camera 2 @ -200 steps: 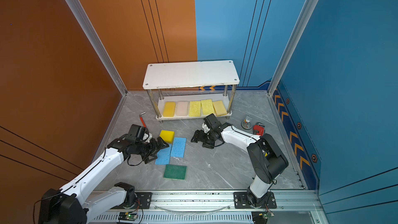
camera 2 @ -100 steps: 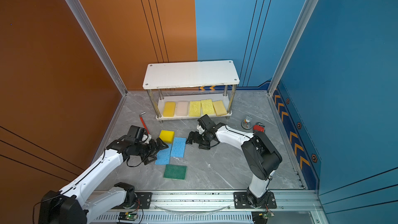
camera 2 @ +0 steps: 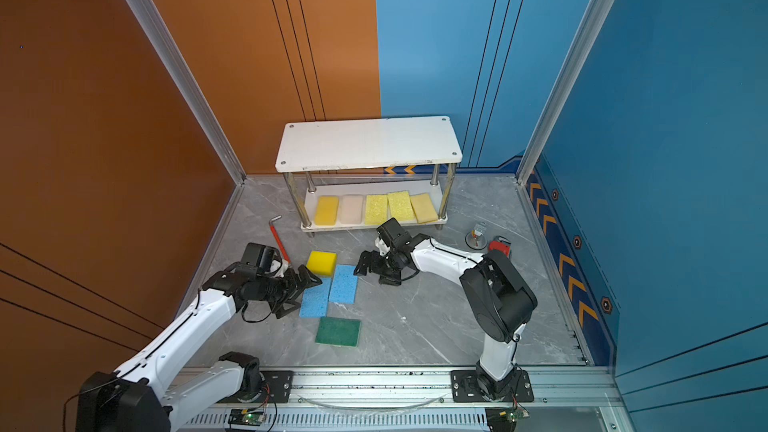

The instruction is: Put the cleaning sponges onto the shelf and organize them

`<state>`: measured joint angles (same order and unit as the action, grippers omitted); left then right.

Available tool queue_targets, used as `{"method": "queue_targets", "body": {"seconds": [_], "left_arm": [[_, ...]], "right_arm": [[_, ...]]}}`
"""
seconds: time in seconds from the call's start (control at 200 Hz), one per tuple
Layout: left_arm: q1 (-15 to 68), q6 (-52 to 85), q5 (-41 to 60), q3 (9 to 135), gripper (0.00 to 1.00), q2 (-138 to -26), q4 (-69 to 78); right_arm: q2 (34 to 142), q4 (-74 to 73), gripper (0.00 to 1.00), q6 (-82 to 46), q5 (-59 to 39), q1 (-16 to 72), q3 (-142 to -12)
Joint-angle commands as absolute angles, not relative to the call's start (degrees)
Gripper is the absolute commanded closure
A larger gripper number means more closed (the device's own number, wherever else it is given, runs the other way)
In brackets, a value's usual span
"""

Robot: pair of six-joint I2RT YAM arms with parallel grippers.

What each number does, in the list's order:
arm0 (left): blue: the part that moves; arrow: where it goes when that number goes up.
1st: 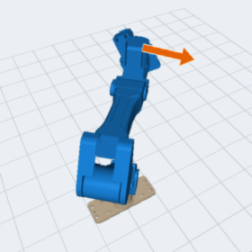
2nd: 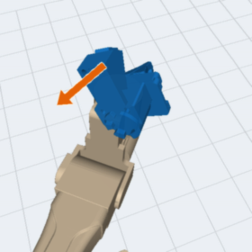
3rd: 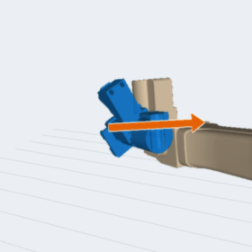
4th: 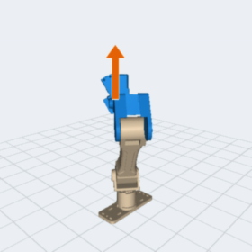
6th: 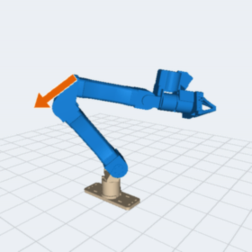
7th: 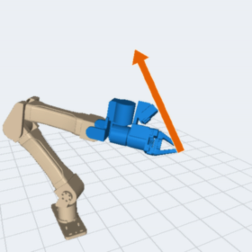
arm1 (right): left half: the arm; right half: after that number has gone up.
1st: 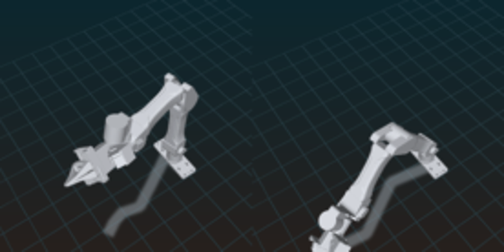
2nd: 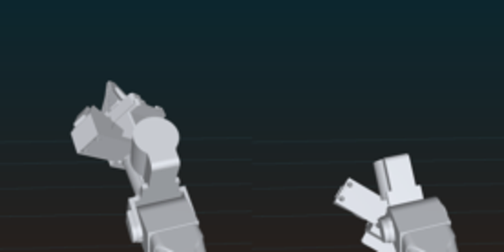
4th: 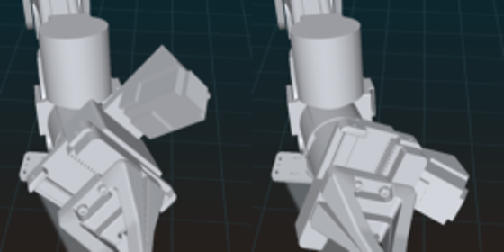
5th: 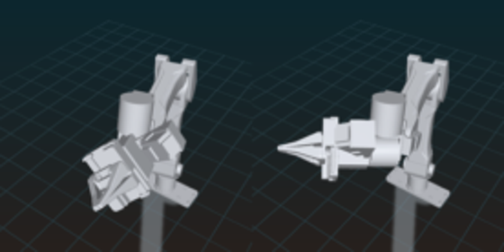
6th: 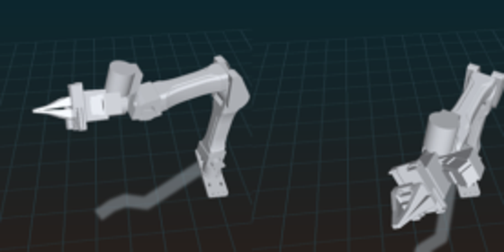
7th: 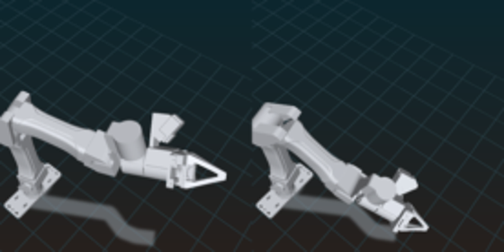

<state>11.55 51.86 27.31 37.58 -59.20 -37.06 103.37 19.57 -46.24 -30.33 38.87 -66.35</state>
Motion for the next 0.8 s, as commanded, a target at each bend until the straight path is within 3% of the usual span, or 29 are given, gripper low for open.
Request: {"method": "queue_targets", "body": {"seconds": [0.0,0.225,0.796], "left_arm": [[10.9,51.2,28.5,36.8,0.02,-58.8,-37.6],[10.1,51.3,28.6,36.7,0.02,-58.2,-37.6],[6.2,52.4,27.6,37.3,0.02,-50.9,-38.4]], "right_arm": [[104.9,21.1,0.08,-44.9,-31.4,39.5,-68.6],[107.9,22.5,0.12,-45.0,-29.8,39.8,-71.9],[114.3,27.9,0.36,-45.1,-20.5,46.7,-79.2]]}}
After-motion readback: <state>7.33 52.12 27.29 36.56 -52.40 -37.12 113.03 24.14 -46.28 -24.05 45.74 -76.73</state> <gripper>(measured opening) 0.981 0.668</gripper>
